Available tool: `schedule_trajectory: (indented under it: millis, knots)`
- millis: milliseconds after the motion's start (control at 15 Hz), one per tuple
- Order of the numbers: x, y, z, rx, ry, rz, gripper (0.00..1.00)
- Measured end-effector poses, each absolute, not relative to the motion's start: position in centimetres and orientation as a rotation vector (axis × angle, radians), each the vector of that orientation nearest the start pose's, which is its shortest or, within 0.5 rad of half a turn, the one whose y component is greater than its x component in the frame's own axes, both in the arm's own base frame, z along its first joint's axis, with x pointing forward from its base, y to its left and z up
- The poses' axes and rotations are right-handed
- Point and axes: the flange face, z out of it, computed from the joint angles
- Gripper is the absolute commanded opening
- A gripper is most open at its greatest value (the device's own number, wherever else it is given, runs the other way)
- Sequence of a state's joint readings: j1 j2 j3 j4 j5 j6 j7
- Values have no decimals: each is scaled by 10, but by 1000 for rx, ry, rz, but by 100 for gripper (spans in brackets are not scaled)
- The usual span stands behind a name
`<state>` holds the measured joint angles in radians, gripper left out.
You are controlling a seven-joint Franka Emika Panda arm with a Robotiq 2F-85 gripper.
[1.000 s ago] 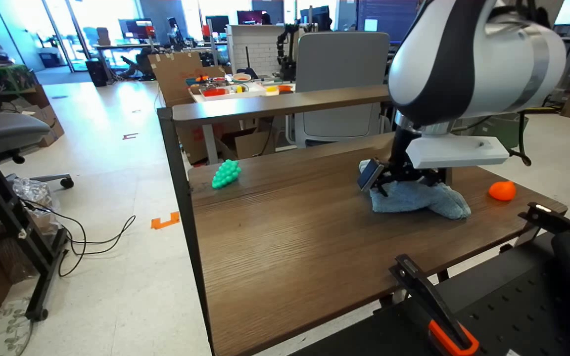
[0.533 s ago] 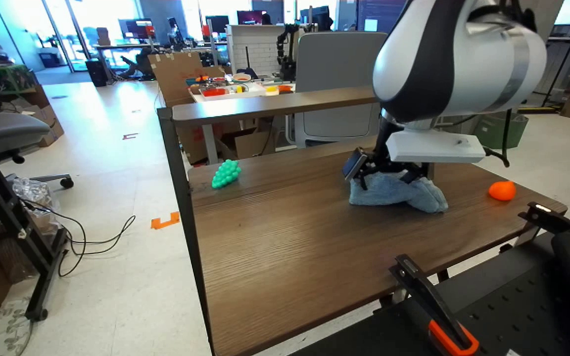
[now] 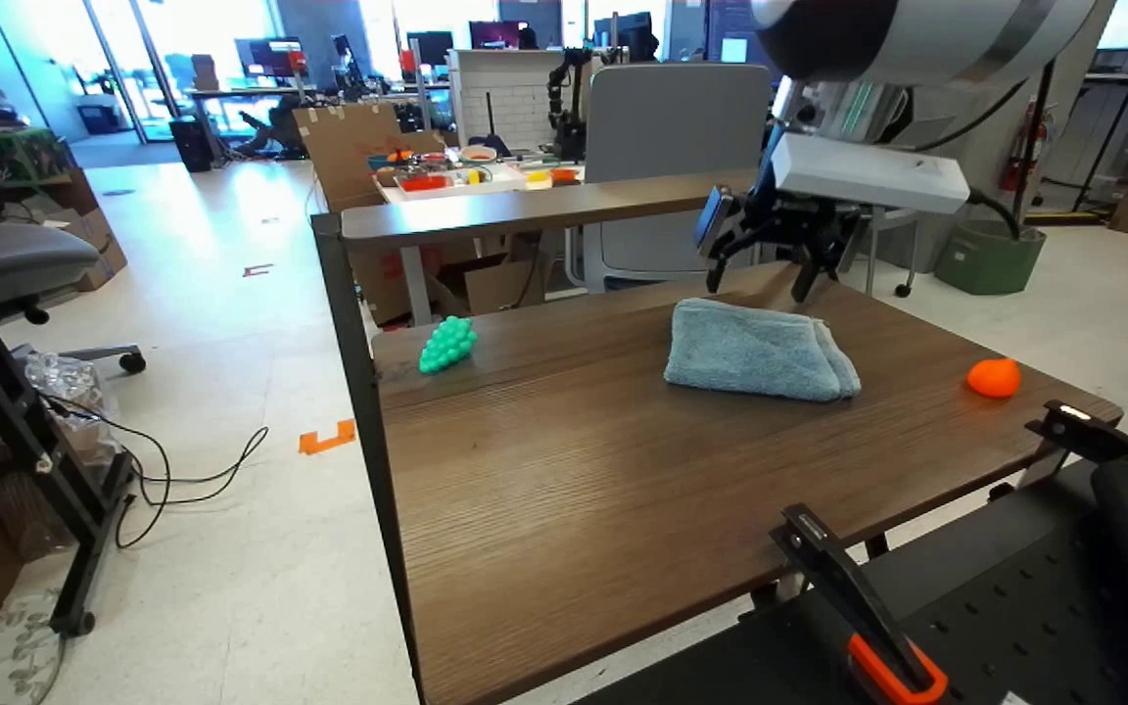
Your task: Use the towel to wipe the table
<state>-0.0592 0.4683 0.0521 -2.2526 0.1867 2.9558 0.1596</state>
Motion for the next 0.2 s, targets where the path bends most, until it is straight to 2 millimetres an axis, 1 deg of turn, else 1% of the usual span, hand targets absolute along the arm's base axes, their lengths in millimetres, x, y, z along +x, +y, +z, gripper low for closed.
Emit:
schedule_trajectory:
  millis: [200]
  knots:
    - [548, -35, 219, -2947, 564, -385, 100]
